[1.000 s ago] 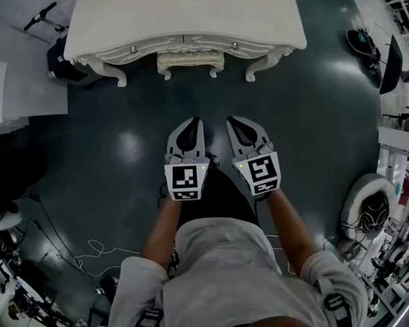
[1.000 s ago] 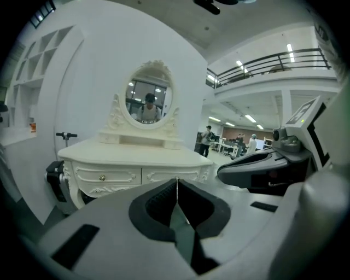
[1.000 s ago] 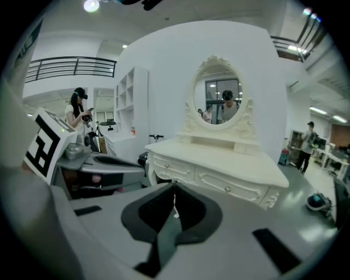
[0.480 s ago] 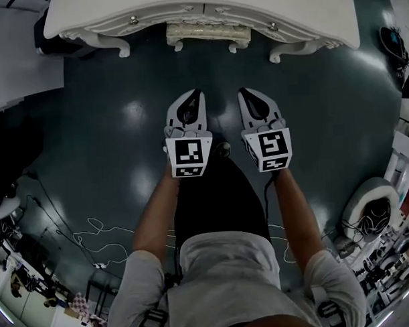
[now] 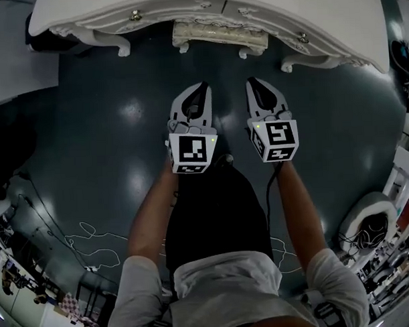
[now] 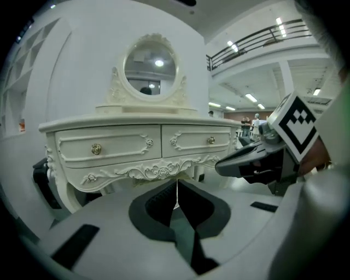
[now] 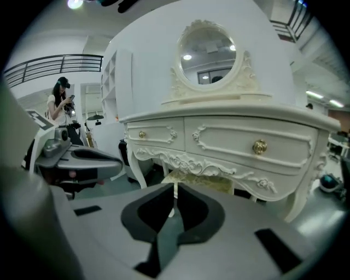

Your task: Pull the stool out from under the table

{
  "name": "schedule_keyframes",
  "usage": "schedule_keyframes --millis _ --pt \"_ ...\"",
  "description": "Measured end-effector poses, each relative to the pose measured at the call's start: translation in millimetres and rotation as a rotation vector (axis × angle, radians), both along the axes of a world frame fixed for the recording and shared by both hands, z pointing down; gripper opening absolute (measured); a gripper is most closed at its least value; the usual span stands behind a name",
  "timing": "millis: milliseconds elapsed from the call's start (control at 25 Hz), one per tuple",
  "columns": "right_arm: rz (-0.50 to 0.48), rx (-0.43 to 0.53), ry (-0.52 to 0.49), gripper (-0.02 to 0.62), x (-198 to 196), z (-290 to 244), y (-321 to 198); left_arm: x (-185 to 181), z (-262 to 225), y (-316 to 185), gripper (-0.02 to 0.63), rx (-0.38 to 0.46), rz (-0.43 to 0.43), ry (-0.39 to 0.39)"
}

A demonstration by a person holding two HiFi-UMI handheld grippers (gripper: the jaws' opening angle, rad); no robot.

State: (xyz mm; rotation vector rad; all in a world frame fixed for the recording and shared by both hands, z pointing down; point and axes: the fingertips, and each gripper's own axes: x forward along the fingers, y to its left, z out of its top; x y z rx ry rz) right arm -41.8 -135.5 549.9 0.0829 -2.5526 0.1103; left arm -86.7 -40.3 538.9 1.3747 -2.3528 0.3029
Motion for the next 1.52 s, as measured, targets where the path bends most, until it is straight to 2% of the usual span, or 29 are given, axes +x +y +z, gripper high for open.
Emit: schedule_keyframes --millis 80,120,200,360,520,680,840,960,1000,1080,1320,1360,1400,1520 --pt "-0.019 0.039 0.025 0.015 -2 20 -14 -9 17 1 0.012 0.027 0.005 -0.015" --pt "-0.029 0.068 0.041 0.015 -2 31 -23 -16 28 2 0.012 0.014 0.004 -0.025" --pt "-0.048 0.119 0.070 0.015 -1 52 -40 -31 54 2 0.012 -0.040 0.002 -0.047" --pt "-0.067 0.160 0.092 0.015 -6 78 -61 -60 98 -5 0.012 -0.121 0.022 -0.073" --pt "-0.107 0.193 0.095 0.015 -20 96 -62 -80 118 -16 0.012 -0.131 0.026 -0.103" --pt "-0.116 0.231 0.110 0.015 -27 123 -70 -94 141 -21 0.012 -0.138 -0.005 -0.097" --pt "-0.101 0.302 0.156 0.017 -30 153 -94 -107 172 -20 0.012 -0.234 -0.004 -0.145" --pt "-0.079 0.361 0.206 0.018 -32 172 -118 -121 197 -20 0.014 -0.315 0.015 -0.133" --pt "-0.083 0.377 0.217 0.029 -34 176 -124 -125 202 -21 0.014 -0.329 0.022 -0.130" --pt "-0.100 0.402 0.229 0.097 -38 182 -130 -132 207 -24 0.014 -0.340 0.030 -0.145" --pt "-0.129 0.502 0.247 0.132 -49 188 -142 -154 225 -26 0.018 -0.397 0.014 -0.200" --pt "-0.141 0.525 0.259 0.150 -49 192 -143 -157 231 -25 0.040 -0.416 0.017 -0.206" --pt "-0.154 0.549 0.275 0.173 -49 197 -145 -160 237 -23 0.094 -0.431 0.018 -0.206" --pt "-0.172 0.593 0.327 0.246 -48 213 -154 -169 256 -20 0.223 -0.453 0.013 -0.151"
